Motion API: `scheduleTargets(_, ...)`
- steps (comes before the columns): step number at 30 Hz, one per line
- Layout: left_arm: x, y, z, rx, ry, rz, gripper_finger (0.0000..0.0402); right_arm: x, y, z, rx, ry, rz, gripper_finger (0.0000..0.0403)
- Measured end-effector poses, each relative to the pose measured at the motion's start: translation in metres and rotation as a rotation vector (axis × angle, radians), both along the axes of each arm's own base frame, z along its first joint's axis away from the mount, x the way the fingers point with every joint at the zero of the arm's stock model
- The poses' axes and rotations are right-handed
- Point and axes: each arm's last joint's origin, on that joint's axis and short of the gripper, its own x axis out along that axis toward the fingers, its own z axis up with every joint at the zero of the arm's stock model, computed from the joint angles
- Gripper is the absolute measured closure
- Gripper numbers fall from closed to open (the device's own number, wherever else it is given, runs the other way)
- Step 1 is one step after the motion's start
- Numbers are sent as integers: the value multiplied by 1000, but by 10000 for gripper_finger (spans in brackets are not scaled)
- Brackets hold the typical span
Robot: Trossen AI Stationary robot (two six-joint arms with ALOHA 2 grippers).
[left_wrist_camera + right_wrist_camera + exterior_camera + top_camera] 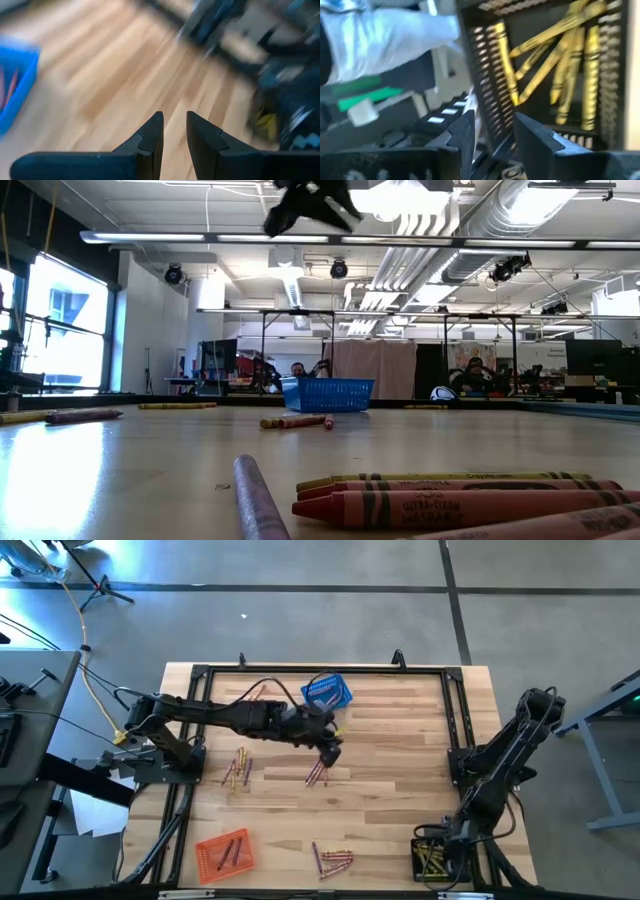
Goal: Sort crayons
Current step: Put the purple crayon into the orange bin
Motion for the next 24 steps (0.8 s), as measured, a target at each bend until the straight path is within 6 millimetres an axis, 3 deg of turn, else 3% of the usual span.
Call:
scheduleTargets(6,-15,-5,-38,-43,370,72,332,-4,1,4,28,-23,64,302)
scheduleTargets(11,-4,-16,-66,-75,464,103,332,-17,-13,14,-20,-3,101,316)
scheduleTargets(17,6,-22,-95,-78,549,120,332,-24,-57,20,-211,-22,222,320)
scheduleTargets(24,5,-23,-97,-92,554,161,332,-15,-109,30,-422,-116,106,320)
